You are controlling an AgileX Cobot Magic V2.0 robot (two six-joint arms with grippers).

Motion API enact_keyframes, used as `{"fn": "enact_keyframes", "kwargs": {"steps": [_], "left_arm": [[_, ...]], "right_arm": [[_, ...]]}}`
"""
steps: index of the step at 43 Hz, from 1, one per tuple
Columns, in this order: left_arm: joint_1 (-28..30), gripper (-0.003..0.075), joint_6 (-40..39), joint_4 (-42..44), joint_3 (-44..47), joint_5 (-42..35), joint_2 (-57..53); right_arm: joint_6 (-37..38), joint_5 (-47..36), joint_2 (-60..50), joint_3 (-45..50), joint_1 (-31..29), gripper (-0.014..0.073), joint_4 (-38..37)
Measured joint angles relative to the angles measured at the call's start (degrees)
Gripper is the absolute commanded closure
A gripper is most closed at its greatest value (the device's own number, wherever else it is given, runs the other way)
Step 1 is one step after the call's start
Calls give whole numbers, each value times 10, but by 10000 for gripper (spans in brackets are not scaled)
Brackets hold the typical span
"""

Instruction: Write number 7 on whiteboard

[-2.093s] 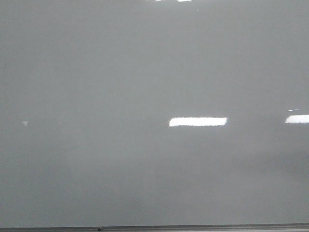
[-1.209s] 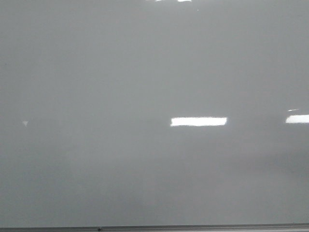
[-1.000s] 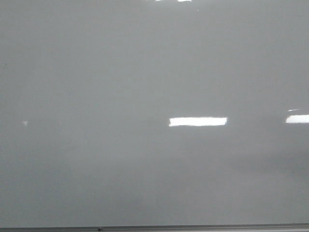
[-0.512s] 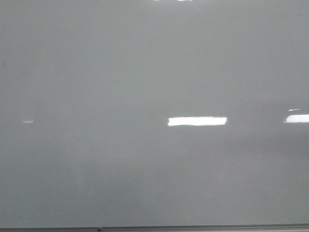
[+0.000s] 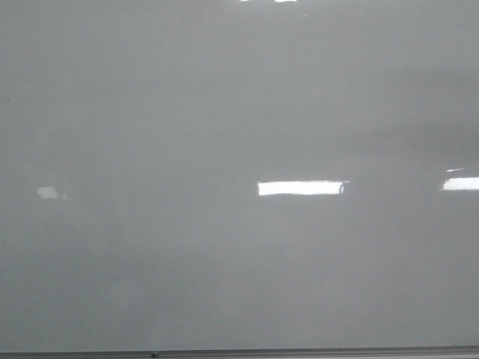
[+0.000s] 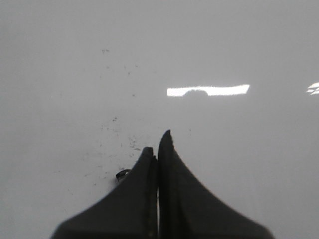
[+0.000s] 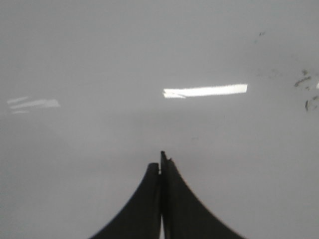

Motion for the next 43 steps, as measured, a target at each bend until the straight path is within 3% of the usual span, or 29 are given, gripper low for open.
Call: {"fn": "enact_keyframes", "kwargs": {"steps": [4,8,11,15,29,43], "left_arm": [[0,443,0,0,0,-1,12],[0,158,0,0,0,-3,16],[0,51,0,0,0,-5,16],[0,28,0,0,0,-14,16],[0,30,0,0,-3,-52,26],[67,30,-43,-10,-83,107,260]], "right_arm": [[0,7,10,0,0,438,0],[0,8,12,0,0,158,0],[0,8,12,0,0,24,0],[0,8,12,0,0,-45,0],[0,8,12,0,0,-38,-1],[0,8,12,0,0,-38,-1]]}}
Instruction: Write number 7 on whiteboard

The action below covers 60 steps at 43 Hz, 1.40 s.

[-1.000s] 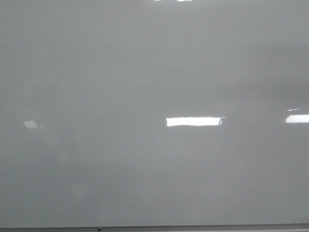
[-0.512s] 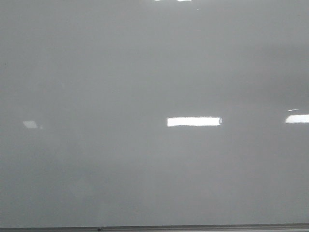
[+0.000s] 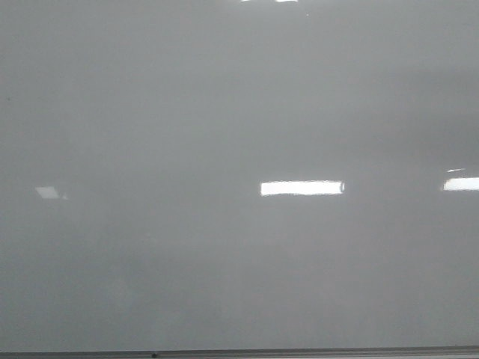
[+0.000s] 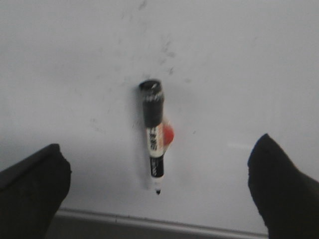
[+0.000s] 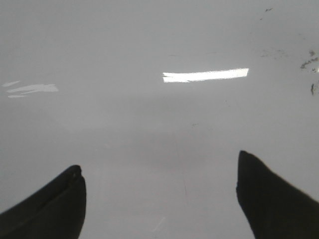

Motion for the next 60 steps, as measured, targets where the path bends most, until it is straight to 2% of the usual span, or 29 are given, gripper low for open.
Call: {"fn": "enact_keyframes", "kwargs": {"steps": [5,17,31,42,47,54,60], "left_arm": [[9,30,-3,-18,-22,11,99],[10,30,-3,-35,-29,-66,253],[-20,30,-3,-35,-31,-161,336],[-30,38,1,-35,-31,-161,358],[-30,145,2,-35,-31,-160,359],[-34,442,3,-35,-32,-160,361],[-34,634,3,-35,-32,-158,366]], "right_arm": [[0,0,0,0,0,-38,0],[0,-1,0,0,0,-38,0],[0,-1,0,0,0,-38,0],[0,-1,0,0,0,-38,0],[0,-1,0,0,0,-38,0],[0,-1,0,0,0,-38,0],[0,-1,0,0,0,-38,0]]}}
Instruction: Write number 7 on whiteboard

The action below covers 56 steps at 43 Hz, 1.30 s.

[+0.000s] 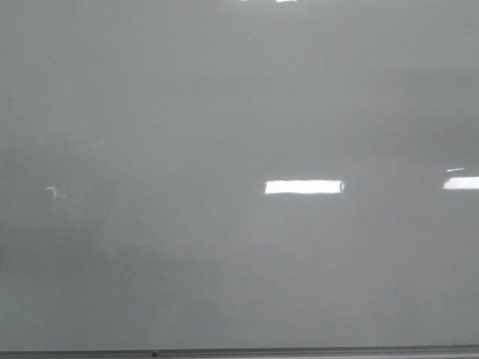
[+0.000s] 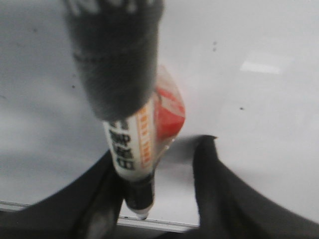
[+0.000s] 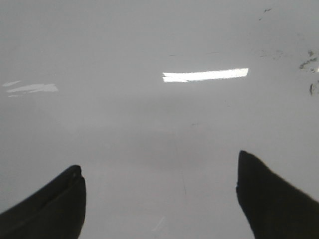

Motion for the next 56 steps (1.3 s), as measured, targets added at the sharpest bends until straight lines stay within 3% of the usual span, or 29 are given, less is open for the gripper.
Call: {"fn": "enact_keyframes", "kwargs": {"steps": [5,11,19,25,29,33,37,43,56], "left_arm": [[0,734,0,0,0,5,2],[0,741,0,0,-22,54,2],[-14,741,52,2,-114,265,2],[-62,741,133,-19,-189,403,2],[-112,741,217,-65,-219,425,-8],[-166,741,350,-134,-227,428,-34],[-221,741,469,-218,-229,442,-66],[-288,741,588,-305,-229,478,-108],[-340,741,636,-330,-229,566,-129]], "right_arm": [[0,0,0,0,0,-38,0],[0,0,0,0,0,-38,-1],[0,8,1,-1,0,-38,0],[0,50,22,-18,1,-38,6],[-1,84,48,-39,7,-38,8],[-16,119,82,-63,23,-38,22],[-58,149,118,-91,54,-38,55],[-146,204,177,-137,114,-38,121],[-360,363,342,-265,255,-38,272]]}}
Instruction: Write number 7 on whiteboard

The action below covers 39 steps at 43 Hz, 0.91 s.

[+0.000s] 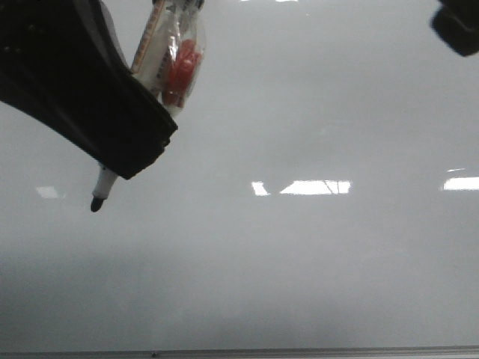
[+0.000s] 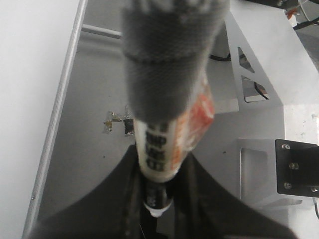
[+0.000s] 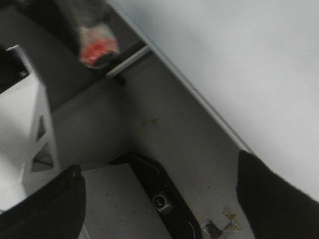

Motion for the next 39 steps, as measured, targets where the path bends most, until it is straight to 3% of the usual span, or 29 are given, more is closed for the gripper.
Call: {"fn": "enact_keyframes", "kwargs": {"steps": [12,22,32,35,39], "left_arm": [[-1,741,9,0,0,4,0],[-1,741,13,-1,0,4,0],[-1,741,14,-5,0,4,0],[-1,741,14,-5,0,4,0],[-1,741,14,-7,0,5,0]], "right_arm": [[-33,51,166,-151,72,-38,16],[-33,113,258,-255,79,-38,34],[-33,119,309,-287,79,-37,45],[-33,120,316,-287,79,1,45],[-33,120,319,-287,79,150,45]]}}
